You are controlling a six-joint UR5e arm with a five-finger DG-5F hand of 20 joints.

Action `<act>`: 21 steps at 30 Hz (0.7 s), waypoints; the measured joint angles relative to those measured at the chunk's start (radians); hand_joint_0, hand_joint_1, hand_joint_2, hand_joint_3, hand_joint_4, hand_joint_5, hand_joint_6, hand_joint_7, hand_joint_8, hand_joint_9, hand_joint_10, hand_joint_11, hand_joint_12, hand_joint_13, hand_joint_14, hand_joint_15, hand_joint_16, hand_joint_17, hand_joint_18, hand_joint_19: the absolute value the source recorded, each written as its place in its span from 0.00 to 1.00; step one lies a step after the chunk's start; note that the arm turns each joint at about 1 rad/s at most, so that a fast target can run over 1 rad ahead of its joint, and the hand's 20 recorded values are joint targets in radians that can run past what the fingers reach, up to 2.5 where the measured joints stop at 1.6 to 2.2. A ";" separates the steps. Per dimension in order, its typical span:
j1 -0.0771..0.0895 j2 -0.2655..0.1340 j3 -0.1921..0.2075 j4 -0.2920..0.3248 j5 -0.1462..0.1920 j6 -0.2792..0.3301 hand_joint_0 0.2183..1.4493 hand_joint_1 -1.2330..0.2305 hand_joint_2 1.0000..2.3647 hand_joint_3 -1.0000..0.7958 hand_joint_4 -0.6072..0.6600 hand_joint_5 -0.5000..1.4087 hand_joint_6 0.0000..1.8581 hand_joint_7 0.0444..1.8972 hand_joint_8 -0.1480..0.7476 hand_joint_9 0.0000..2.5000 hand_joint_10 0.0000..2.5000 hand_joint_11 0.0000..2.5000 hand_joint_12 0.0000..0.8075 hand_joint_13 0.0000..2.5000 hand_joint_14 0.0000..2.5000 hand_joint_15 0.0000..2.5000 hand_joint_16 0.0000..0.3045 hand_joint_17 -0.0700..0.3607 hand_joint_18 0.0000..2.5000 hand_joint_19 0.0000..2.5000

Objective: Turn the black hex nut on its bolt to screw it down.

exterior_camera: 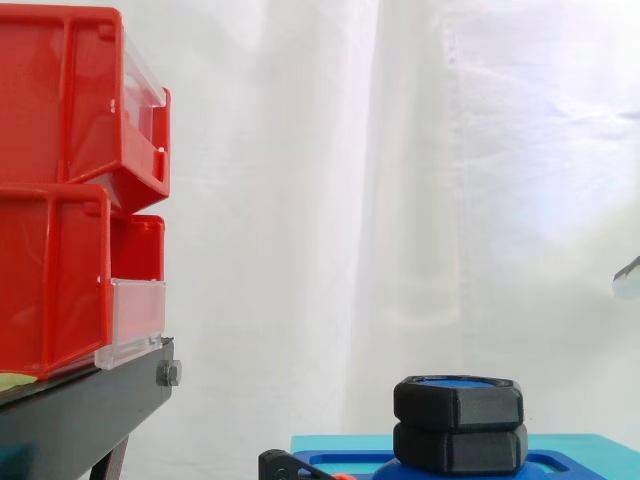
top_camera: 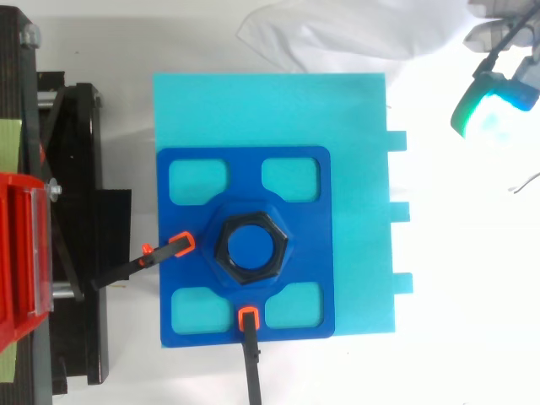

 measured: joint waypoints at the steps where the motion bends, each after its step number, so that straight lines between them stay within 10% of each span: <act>1: 0.000 0.000 0.000 0.000 0.000 0.000 0.19 0.74 0.00 0.28 0.61 0.12 0.27 0.33 0.45 0.02 0.00 0.01 0.45 0.00 0.00 0.01 0.20 0.48 0.00 0.15; 21: 0.000 0.000 0.000 0.000 0.000 0.000 0.22 0.73 0.00 0.28 0.61 0.14 0.27 0.32 0.46 0.11 0.00 0.00 0.41 0.08 0.00 0.05 0.19 0.46 0.05 0.19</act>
